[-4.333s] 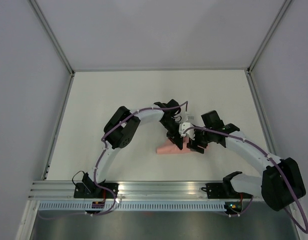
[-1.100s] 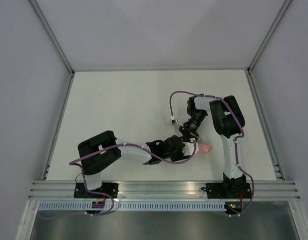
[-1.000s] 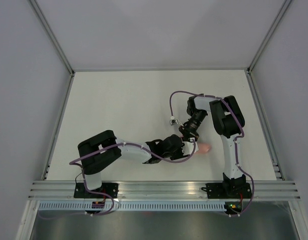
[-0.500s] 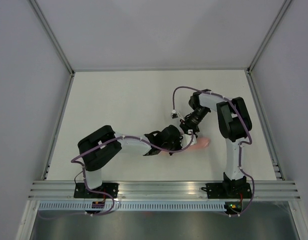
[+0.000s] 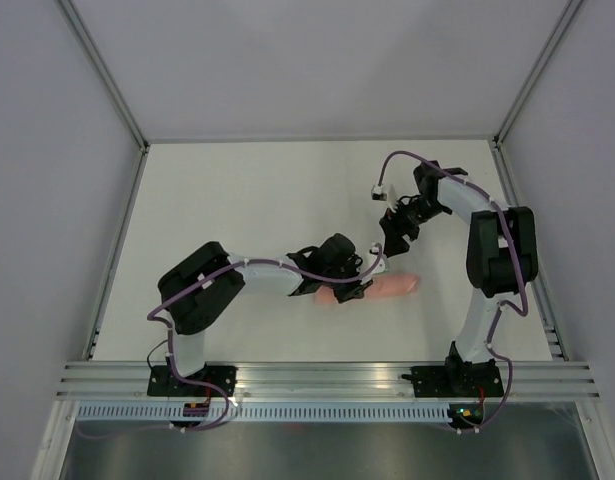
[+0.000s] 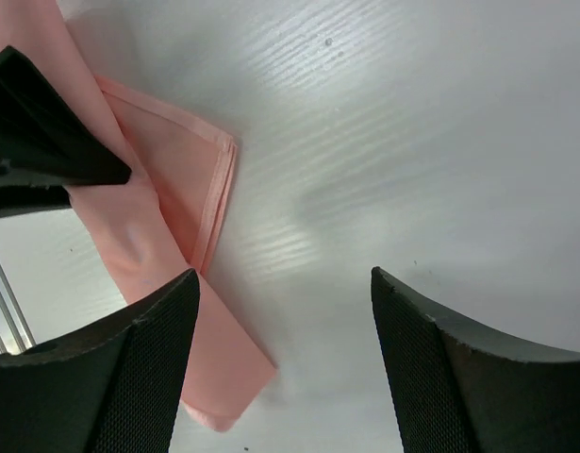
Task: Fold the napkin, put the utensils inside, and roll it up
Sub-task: Roll the napkin with the utensil
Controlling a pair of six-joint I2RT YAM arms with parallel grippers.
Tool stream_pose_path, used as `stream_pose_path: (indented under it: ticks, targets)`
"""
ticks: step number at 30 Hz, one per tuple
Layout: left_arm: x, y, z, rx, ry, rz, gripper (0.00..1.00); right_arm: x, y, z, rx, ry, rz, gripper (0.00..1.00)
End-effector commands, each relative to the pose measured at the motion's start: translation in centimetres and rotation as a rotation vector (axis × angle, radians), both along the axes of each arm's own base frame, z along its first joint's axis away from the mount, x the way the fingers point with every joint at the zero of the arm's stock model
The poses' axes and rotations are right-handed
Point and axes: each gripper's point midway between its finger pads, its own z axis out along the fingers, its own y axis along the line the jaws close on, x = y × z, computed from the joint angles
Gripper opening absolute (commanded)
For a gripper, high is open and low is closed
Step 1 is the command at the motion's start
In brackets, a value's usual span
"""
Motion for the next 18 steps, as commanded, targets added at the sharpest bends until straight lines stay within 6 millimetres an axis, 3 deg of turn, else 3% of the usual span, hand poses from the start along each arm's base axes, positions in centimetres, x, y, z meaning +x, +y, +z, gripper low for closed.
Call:
stream_pose_path:
  ticks: [1, 10, 15, 16, 18]
  targets:
    - [-2.7, 2.7, -3.2, 0.096, 0.241, 0.006, 0.24, 0.5, -0.8, 2.7, 0.060, -0.079, -0.047, 0.79]
    - [-1.5, 3.3, -3.5, 0.114, 0.445, 0.066, 0.25, -1.7, -4.5, 5.0, 0.093, -0.181, -0.102, 0.79]
    - [-1.0, 3.3, -3.5, 0.130, 0.551, 0.086, 0.27, -3.9, -4.9, 4.9, 0.065, -0.334, -0.079, 0.81]
    - [-0.8, 3.4, -3.4, 0.122, 0.573, 0.089, 0.27, -4.5, -4.9, 4.0, 0.049, -0.354, -0.072, 0.82]
    - [-0.7, 3.3, -3.4, 0.125, 0.622, 0.084, 0.27, -4.5, -4.5, 4.9, 0.029, -0.464, -0.048, 0.82]
